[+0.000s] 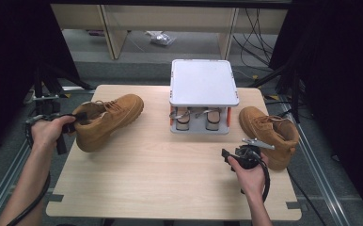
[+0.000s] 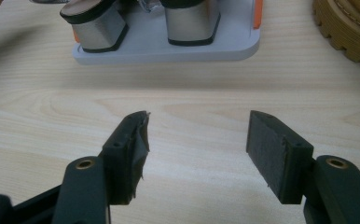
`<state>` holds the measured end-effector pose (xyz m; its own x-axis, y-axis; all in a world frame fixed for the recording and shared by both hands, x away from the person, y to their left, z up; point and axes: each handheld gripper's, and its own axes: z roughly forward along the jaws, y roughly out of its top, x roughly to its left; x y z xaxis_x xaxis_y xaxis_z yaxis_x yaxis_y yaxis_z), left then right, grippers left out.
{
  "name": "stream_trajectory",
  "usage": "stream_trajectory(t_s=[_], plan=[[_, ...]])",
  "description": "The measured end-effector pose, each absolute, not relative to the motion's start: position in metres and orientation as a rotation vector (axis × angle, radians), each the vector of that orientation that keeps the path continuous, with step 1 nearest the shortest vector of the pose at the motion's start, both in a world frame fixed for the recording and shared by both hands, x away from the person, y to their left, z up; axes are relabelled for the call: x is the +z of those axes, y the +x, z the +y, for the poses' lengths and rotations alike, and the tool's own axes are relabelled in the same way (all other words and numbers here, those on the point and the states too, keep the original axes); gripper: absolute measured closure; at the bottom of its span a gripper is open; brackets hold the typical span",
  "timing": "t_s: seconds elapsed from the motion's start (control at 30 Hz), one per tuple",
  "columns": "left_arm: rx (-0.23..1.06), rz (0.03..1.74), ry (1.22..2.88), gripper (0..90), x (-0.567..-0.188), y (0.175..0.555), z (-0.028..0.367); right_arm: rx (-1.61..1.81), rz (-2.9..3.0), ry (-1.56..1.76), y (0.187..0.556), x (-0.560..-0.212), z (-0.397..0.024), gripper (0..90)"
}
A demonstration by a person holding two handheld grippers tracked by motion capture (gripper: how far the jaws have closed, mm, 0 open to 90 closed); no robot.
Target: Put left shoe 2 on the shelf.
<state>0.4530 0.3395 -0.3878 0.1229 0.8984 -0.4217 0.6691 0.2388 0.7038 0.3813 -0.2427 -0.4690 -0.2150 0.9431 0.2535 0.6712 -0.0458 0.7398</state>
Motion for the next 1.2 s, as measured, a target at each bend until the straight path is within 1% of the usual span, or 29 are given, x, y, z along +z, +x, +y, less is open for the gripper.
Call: stream_trajectory(t_s=[0.47,1.2], plan=[[0.315,1.578,1.467,81.4,-0.377,0.463,0.33,1.142,1.914,1.716,0.381,-0.469,-0.24,39.7],[0.313,1.593,1.419,81.2,-0.373,0.474,0.322,1.137,1.914,1.706,0.382,-0.472,-0.239,39.8]])
